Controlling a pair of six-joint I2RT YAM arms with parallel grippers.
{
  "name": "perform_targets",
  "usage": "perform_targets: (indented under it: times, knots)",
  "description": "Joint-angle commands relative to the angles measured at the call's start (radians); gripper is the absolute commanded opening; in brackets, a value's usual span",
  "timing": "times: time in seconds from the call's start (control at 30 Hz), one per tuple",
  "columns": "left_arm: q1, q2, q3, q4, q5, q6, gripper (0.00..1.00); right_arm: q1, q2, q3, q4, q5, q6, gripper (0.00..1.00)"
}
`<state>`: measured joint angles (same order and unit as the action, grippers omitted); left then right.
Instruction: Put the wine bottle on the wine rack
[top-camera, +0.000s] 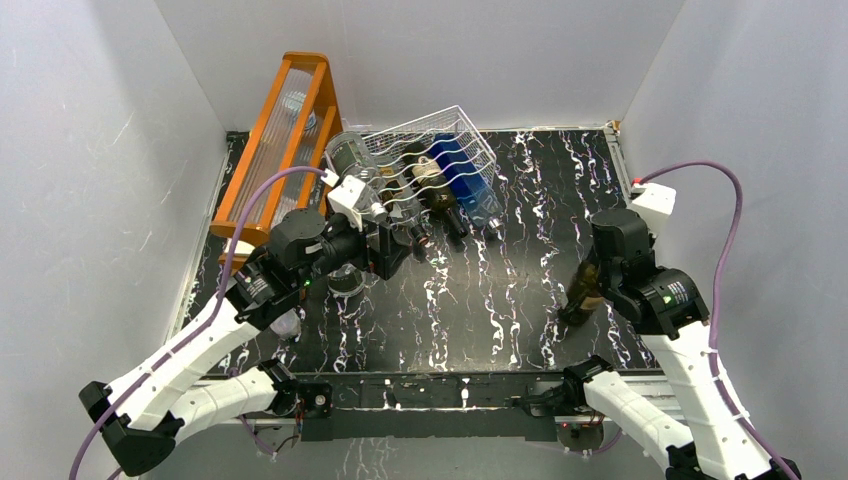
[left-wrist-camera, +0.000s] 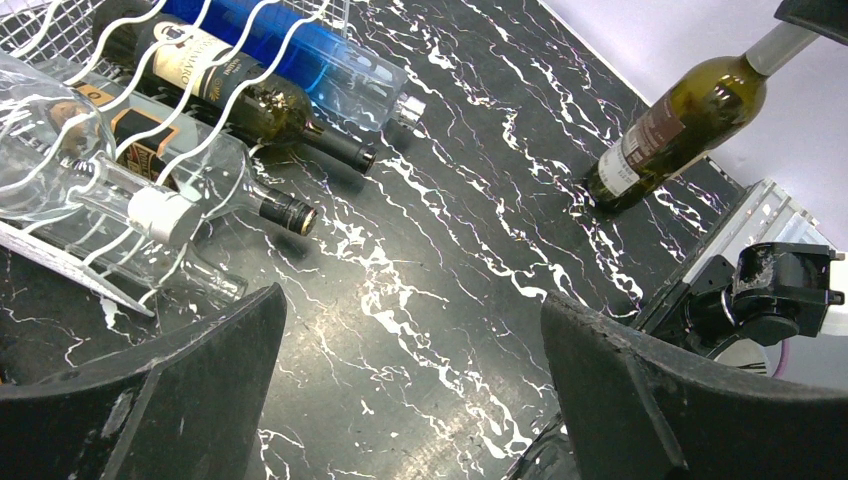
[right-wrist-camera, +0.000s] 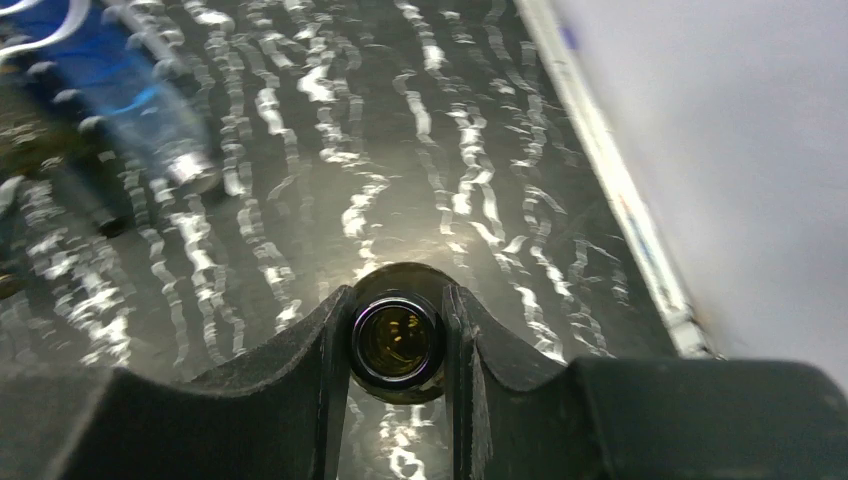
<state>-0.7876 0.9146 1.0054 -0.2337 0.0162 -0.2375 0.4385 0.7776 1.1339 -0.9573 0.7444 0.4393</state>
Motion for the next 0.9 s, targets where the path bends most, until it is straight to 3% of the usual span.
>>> perform_targets:
  times: [0.0,0.37,0.57,0.87]
  knots:
    - [0.002,0.001,-0.034,0.083,0.029,-0.024,0.98,0.002,0.028,0.038,0.143,-0.337,-0.066,0.0]
    - [0.001,0.07,-0.148,0.359,0.221,0.033,0.98,0.002,0.081,0.045,0.28,-0.736,-0.108,0.0]
    - [-0.001,0.194,-0.207,0.651,0.314,0.031,0.98,0.002,0.097,0.032,0.336,-0.85,-0.082,0.0]
    - [-0.022,0.324,-0.244,0.753,0.503,0.09,0.98,0.002,0.128,0.061,0.397,-0.983,-0.024,0.0]
